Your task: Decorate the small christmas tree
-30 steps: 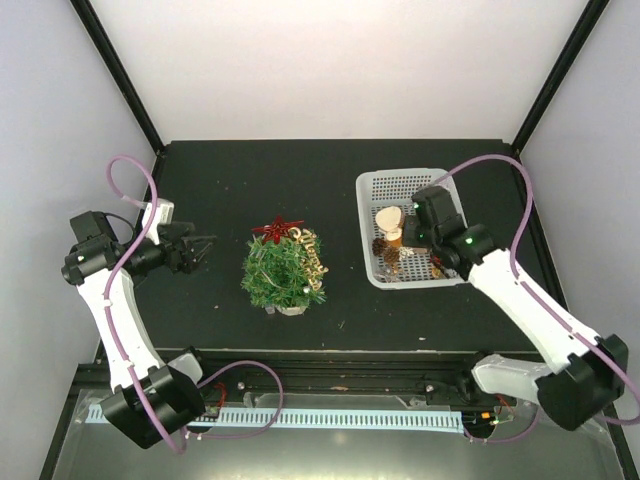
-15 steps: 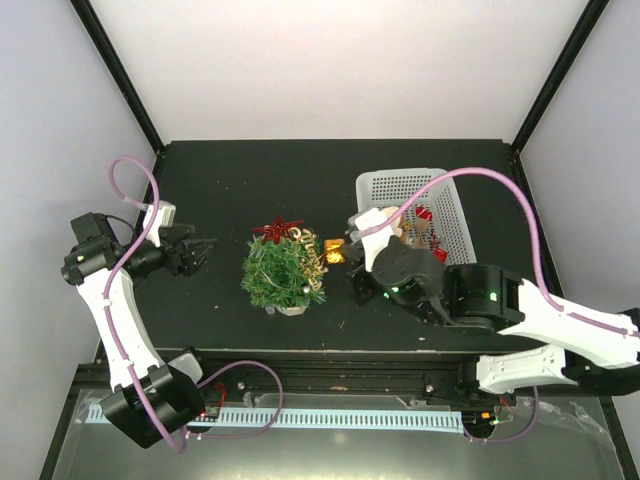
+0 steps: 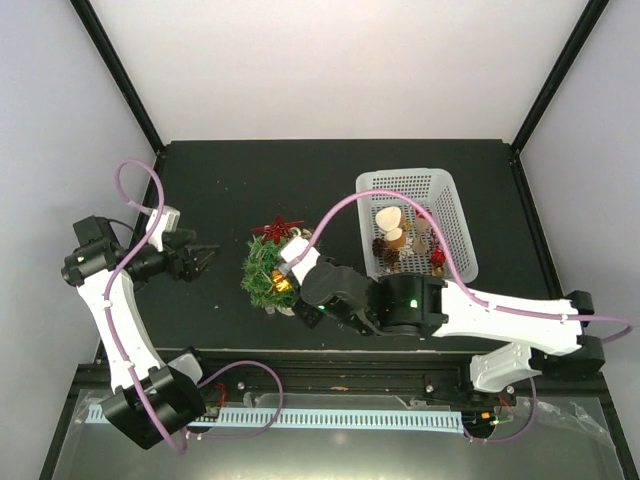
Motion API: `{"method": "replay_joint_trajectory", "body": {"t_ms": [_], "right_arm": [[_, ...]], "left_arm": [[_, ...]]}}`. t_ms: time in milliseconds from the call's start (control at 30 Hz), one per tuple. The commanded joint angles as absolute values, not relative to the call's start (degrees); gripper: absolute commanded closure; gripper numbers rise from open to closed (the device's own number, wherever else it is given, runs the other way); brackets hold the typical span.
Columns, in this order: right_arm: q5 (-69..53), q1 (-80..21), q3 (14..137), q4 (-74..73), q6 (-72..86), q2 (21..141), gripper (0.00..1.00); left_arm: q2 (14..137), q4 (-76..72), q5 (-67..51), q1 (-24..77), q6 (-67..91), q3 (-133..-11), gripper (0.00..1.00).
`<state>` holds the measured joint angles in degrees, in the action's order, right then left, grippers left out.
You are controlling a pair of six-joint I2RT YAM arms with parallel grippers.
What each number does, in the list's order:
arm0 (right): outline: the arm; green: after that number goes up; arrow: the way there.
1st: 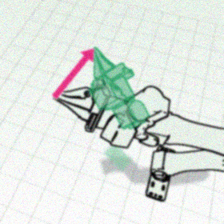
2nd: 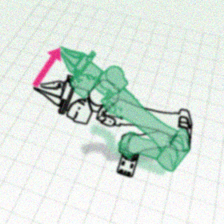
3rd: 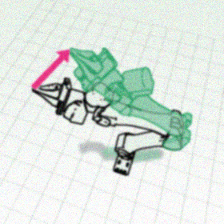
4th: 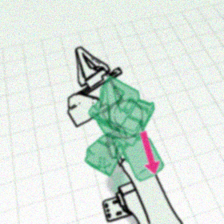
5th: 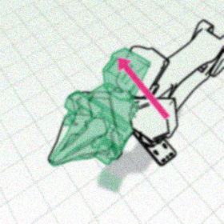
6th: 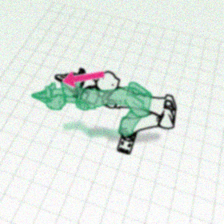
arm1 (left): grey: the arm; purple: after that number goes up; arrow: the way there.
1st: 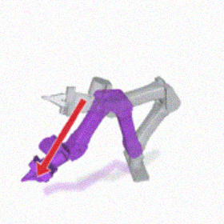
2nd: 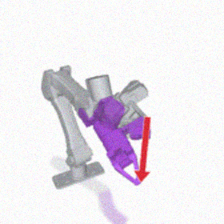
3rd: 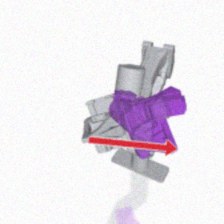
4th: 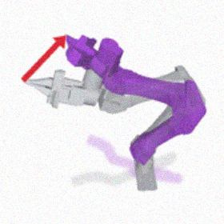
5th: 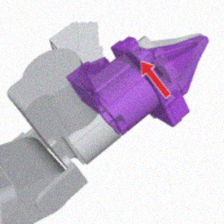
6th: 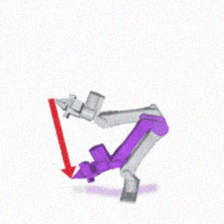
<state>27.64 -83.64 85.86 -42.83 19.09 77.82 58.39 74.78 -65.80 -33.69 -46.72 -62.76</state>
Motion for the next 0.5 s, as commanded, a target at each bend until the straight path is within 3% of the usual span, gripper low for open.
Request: {"method": "replay_joint_trajectory", "body": {"t_ms": [0, 467], "right_arm": [[27.78, -83.73, 89.56, -39.35, 16.9, 81.87, 0.99], [25.22, -78.22, 90.14, -38.21, 18.57, 86.82, 0.99]], "left_arm": [[56.67, 76.6, -65.92, -34.19, -49.22, -62.58, 0.01], [55.81, 76.99, -65.13, -34.32, -49.85, -62.58, 0.01]]}}
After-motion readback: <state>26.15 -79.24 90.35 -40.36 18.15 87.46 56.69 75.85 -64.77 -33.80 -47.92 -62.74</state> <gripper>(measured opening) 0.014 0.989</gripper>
